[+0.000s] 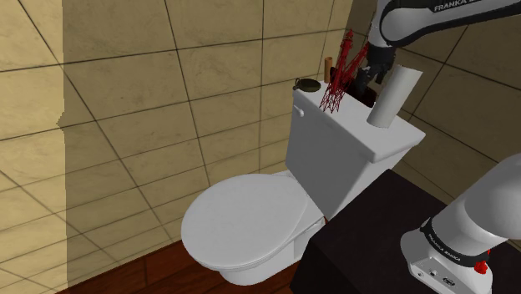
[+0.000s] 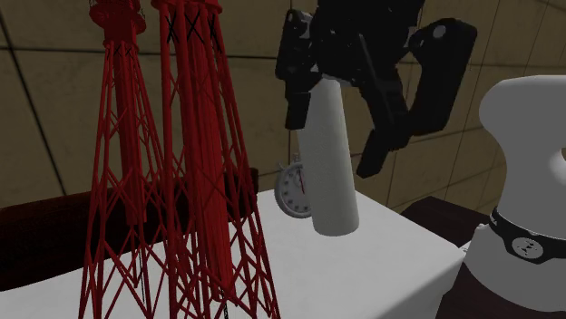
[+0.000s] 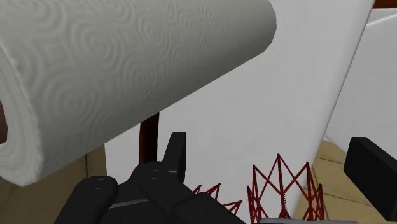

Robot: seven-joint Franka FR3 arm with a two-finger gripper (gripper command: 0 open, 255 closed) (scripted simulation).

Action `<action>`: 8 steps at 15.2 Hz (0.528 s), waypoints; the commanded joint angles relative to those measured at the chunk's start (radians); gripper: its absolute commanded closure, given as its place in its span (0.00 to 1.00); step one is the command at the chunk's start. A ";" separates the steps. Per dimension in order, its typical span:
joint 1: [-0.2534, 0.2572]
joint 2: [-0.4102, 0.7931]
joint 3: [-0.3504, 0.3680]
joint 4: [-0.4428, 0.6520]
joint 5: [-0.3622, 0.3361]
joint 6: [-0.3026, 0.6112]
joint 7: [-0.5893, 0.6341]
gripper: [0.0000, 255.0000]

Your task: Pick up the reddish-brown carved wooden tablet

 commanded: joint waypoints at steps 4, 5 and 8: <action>-0.039 0.147 -0.055 0.080 -0.029 0.109 -0.029 0.00; -0.046 0.177 -0.064 0.101 -0.031 0.126 -0.034 0.00; -0.065 0.269 -0.092 0.170 -0.031 0.174 -0.053 0.00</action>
